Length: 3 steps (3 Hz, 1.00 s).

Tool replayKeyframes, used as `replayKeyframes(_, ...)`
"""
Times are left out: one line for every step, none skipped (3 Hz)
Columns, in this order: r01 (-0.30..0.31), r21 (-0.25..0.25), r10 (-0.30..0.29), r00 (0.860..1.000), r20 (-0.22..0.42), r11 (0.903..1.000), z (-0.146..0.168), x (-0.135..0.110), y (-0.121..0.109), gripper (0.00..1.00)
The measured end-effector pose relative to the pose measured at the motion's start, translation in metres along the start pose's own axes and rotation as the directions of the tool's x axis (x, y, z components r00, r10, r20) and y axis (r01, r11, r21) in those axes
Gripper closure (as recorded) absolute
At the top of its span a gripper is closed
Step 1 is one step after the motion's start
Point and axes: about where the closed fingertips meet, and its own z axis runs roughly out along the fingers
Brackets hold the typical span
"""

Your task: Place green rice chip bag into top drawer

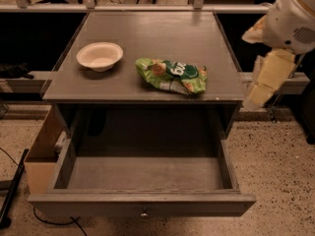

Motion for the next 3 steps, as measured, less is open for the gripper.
replayKeyframes(0.011, -0.033, -0.005, 0.986, 0.165, 0.9994, 0.018, -0.035, -0.024, 0.0)
replayKeyframes(-0.053, -0.06, 0.069, 0.948, 0.312, 0.9968, 0.032, -0.055, -0.036, 0.0)
replayKeyframes(-0.118, -0.078, 0.139, 0.913, 0.384, 0.99, 0.046, -0.064, -0.037, 0.0)
